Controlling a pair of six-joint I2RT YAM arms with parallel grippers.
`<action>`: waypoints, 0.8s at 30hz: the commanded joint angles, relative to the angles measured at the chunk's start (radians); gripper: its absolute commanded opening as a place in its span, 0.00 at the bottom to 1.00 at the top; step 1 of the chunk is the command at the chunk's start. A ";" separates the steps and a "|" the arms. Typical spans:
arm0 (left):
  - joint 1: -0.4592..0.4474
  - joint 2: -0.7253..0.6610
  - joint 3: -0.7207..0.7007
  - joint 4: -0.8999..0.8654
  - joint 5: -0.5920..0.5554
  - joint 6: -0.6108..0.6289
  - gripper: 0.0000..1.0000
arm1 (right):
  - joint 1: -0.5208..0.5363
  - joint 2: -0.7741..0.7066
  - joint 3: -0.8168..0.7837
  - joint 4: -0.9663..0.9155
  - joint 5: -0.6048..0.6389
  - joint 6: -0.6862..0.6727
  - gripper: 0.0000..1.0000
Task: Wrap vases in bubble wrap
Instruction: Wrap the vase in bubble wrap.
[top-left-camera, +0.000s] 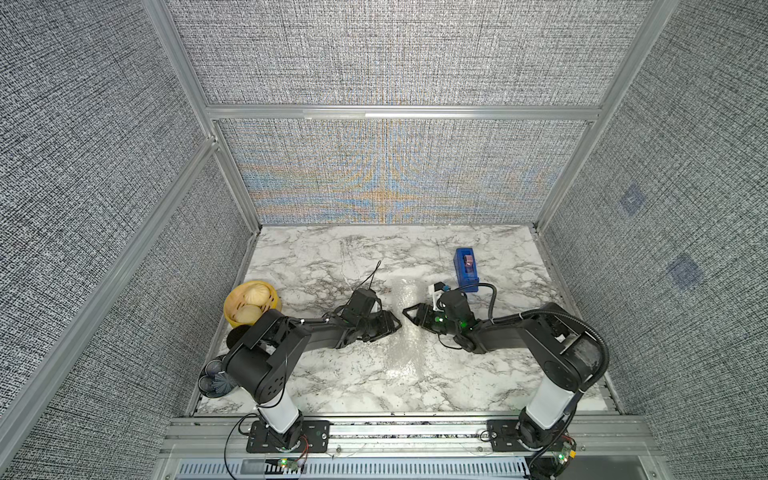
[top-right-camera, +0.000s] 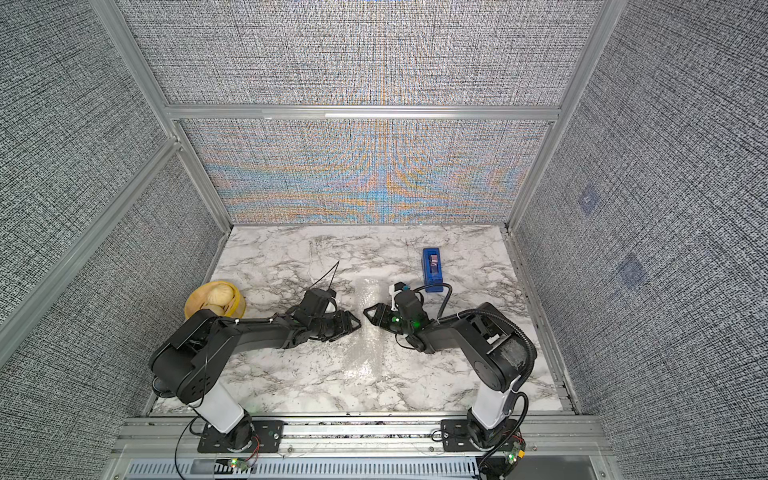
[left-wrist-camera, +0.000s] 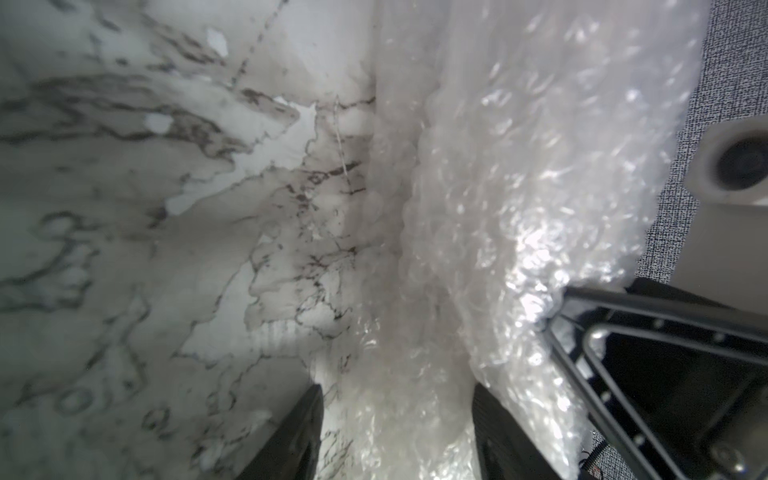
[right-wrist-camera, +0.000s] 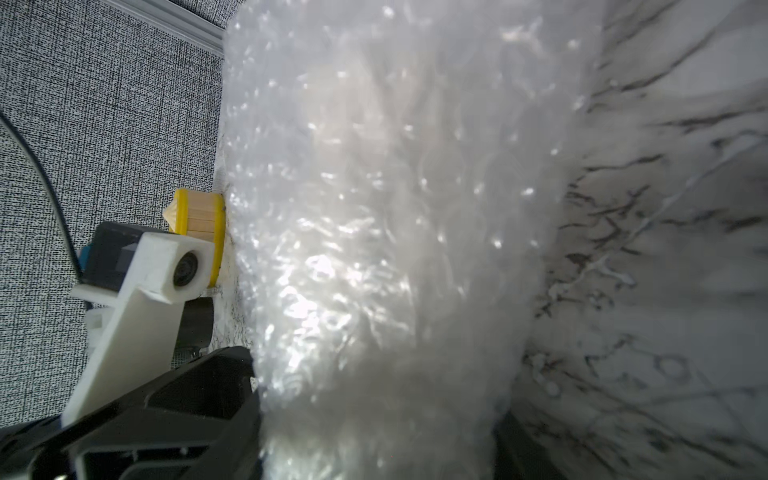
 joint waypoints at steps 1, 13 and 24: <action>-0.003 0.031 0.006 -0.013 -0.004 0.006 0.51 | 0.001 0.013 -0.008 -0.074 0.003 -0.035 0.29; -0.019 0.060 0.043 -0.041 0.001 0.025 0.21 | 0.002 0.003 -0.010 -0.079 0.007 -0.042 0.29; -0.044 -0.034 0.079 -0.150 -0.098 0.080 0.00 | 0.020 -0.023 0.027 -0.179 0.073 -0.067 0.33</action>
